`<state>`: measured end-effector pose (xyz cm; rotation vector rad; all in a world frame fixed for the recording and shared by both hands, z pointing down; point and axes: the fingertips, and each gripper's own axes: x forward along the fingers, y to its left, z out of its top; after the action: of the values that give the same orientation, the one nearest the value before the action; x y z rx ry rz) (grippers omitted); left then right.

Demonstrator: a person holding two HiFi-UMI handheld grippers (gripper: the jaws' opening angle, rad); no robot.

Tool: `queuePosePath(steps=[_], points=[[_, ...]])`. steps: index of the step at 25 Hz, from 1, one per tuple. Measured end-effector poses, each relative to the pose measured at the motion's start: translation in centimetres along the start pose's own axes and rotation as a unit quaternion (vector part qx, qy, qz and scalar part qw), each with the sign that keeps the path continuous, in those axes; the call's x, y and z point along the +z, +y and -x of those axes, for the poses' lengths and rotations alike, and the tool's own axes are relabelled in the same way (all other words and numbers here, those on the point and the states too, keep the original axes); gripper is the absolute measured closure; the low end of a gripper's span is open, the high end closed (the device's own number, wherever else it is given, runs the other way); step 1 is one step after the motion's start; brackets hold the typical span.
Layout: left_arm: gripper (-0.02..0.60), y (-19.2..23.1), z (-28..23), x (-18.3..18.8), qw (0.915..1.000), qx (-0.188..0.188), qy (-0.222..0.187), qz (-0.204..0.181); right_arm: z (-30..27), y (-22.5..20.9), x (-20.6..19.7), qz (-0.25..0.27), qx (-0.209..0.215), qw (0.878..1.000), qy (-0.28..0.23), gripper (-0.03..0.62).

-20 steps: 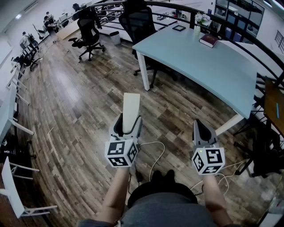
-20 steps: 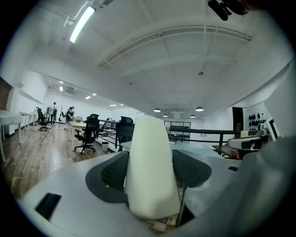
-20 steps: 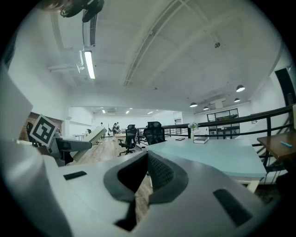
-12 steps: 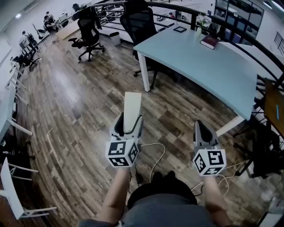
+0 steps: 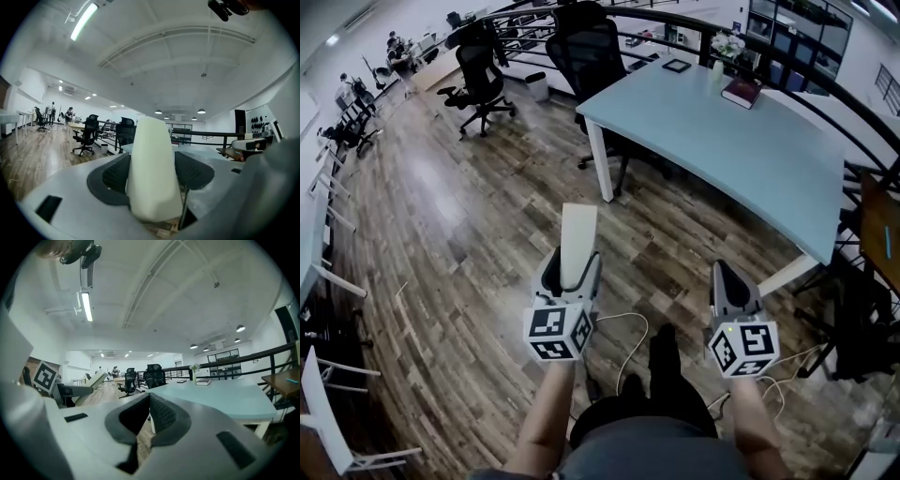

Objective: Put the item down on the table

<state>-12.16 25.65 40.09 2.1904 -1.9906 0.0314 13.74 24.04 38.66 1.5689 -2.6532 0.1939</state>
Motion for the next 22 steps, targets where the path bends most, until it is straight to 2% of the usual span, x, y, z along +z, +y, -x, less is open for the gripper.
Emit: queuePosePath(steps=[11,17,22], points=[[0.276,0.8,-10.8,1.0,0.9998,0.021,0.000,0.005,-10.0,-5.9,1.7,-0.005,0.022,1.000,-0.007,0.591],[0.276,0.0,-17.2,2.0,0.9996,0.028,0.003,0.004,-15.1,-10.2,3.0,-0.006,0.027,1.000,-0.006,0.591],[0.276,-0.5,-20.7,2.3,0.9994,0.035,0.001,0.003,-18.1,-12.5,2.9,-0.009,0.036,0.999,-0.003,0.591]])
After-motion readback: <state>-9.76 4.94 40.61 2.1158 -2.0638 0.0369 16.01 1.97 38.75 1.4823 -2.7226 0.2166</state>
